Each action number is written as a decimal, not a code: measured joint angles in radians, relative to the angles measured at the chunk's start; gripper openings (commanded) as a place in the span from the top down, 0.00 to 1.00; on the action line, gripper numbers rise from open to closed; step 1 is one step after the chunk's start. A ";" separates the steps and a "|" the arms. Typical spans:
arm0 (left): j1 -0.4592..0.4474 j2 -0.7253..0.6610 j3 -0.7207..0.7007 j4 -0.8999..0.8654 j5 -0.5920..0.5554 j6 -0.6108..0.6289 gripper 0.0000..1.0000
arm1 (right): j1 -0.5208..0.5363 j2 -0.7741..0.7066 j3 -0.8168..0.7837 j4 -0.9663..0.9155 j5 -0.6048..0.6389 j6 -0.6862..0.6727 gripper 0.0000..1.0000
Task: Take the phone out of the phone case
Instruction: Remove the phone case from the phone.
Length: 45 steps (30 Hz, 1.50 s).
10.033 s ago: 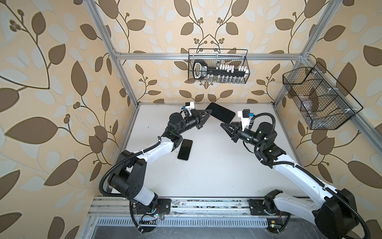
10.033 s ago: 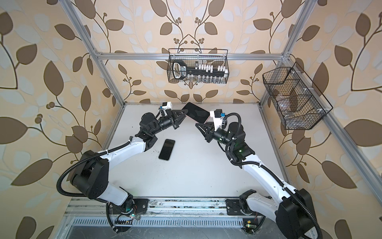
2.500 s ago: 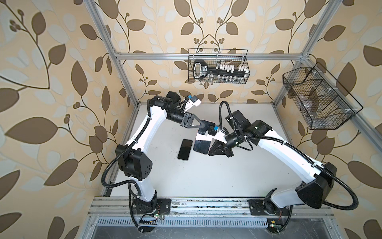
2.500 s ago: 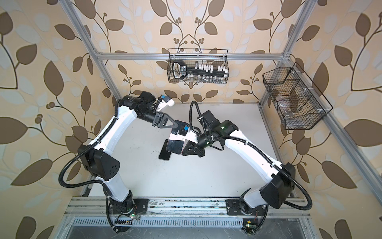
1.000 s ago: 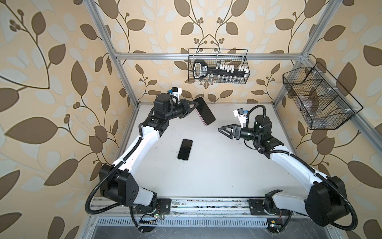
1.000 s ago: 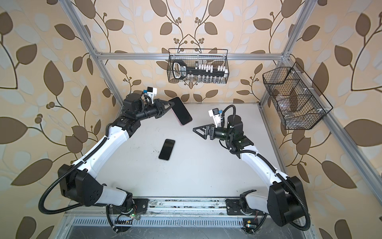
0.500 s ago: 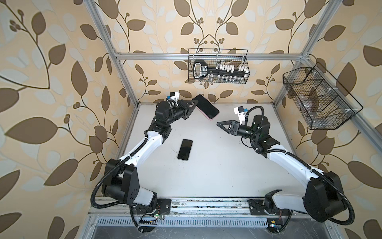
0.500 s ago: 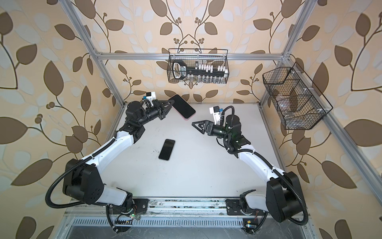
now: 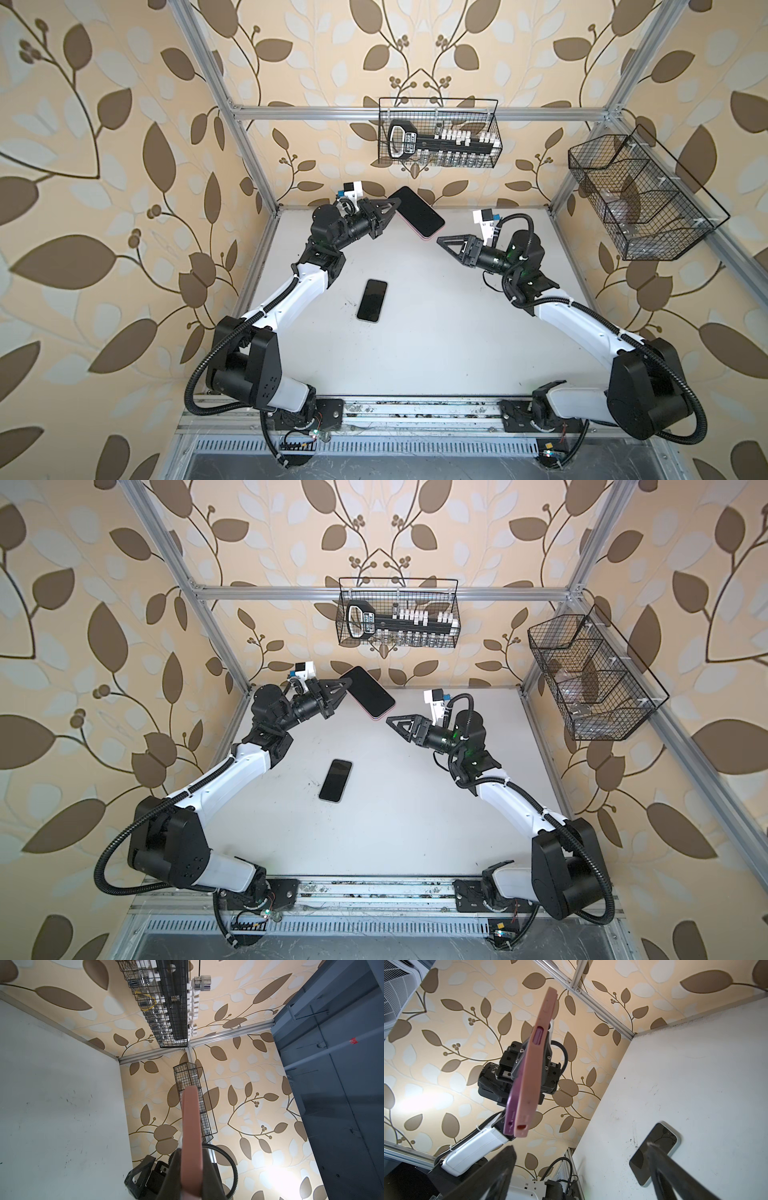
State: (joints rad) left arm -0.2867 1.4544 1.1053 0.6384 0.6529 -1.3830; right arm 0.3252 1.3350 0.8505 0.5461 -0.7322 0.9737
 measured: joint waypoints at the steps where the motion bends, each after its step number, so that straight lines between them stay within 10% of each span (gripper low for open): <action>1: 0.000 0.000 0.000 0.003 0.002 -0.002 1.00 | 0.000 0.002 0.000 0.005 0.000 0.003 0.01; 45: -0.042 0.048 -0.032 0.161 -0.028 -0.115 1.00 | 0.006 0.023 -0.010 0.110 0.008 0.032 0.02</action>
State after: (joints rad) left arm -0.3283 1.5028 1.0737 0.7990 0.6250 -1.4979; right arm 0.3309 1.3582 0.8406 0.6559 -0.7246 1.0061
